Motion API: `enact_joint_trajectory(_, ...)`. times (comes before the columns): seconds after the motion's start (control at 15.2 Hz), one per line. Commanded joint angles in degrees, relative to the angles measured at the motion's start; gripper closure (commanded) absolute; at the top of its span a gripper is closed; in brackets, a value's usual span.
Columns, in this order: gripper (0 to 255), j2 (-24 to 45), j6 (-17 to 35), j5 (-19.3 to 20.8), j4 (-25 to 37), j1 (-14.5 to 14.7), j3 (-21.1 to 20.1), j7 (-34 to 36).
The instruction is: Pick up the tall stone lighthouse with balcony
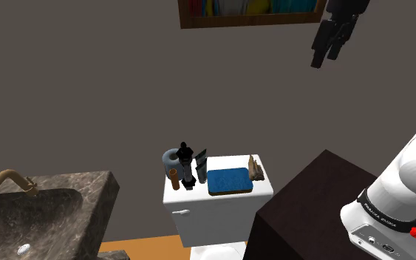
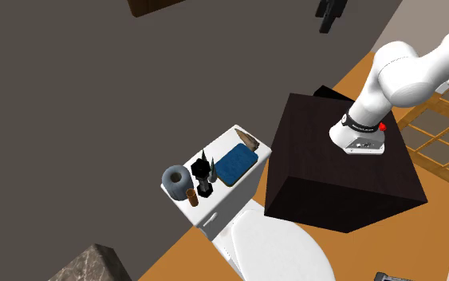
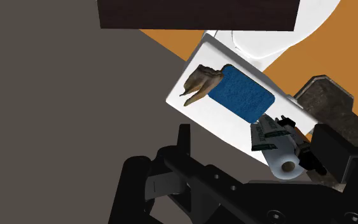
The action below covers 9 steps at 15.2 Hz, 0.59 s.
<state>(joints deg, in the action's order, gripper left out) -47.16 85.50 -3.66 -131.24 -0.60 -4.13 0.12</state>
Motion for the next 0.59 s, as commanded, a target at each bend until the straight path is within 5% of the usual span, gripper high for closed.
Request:
enact_joint_trajectory(0.0,0,0.0,0.0,0.0,0.0,0.0,0.0,0.0)
enact_joint_trajectory(0.53,0,15.3,8.9,-2.9,2.4,1.2,-4.8,3.6)
